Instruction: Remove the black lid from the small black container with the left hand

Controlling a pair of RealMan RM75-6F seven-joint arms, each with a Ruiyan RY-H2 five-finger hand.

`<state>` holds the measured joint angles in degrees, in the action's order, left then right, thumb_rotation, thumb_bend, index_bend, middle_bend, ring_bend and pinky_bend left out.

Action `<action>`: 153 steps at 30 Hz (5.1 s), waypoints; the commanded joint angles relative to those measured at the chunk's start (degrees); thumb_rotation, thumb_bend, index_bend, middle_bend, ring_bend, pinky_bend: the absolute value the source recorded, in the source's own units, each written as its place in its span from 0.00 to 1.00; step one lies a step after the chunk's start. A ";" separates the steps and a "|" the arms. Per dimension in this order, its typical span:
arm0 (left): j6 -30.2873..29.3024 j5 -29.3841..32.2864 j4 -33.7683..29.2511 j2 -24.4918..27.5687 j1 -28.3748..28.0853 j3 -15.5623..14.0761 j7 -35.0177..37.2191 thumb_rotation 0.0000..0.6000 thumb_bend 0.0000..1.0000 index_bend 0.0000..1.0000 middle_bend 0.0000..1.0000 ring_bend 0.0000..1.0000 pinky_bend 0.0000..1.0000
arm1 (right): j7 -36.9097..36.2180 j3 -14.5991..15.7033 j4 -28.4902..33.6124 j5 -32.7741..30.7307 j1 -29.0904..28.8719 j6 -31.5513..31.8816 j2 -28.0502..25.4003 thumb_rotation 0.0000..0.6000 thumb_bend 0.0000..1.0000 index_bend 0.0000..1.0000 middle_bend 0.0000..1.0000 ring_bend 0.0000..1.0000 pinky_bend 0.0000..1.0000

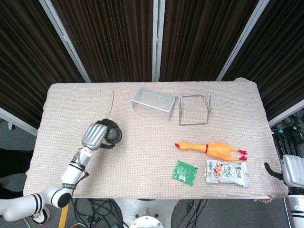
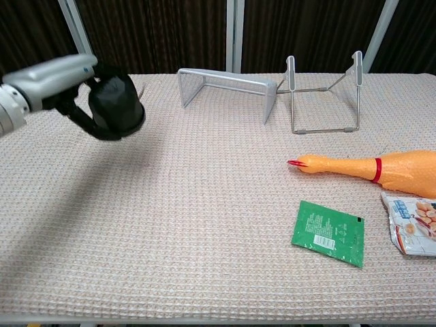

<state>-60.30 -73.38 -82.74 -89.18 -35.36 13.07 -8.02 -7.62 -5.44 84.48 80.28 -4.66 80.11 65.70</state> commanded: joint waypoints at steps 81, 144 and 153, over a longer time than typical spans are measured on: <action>11.55 26.86 9.76 3.29 -13.43 6.21 -3.36 1.00 0.26 0.50 0.51 0.30 0.38 | -3.00 0.92 -2.60 0.03 -0.48 -2.46 1.44 1.00 0.20 0.00 0.00 0.00 0.00; 13.00 18.75 14.75 -0.95 -13.10 4.66 6.15 1.00 0.26 0.50 0.51 0.30 0.37 | -2.62 0.91 -4.10 -0.99 -0.82 -4.12 2.52 1.00 0.20 0.00 0.00 0.00 0.00; 6.98 -0.78 -7.66 1.58 -8.26 -4.44 11.57 1.00 0.26 0.50 0.52 0.30 0.37 | -2.39 1.28 -4.45 -0.59 -1.02 -4.53 3.07 1.00 0.20 0.00 0.00 0.00 0.00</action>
<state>-49.28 -63.28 -75.10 -88.10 -46.22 13.91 0.33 -10.00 -4.16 80.03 79.69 -5.68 75.58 68.77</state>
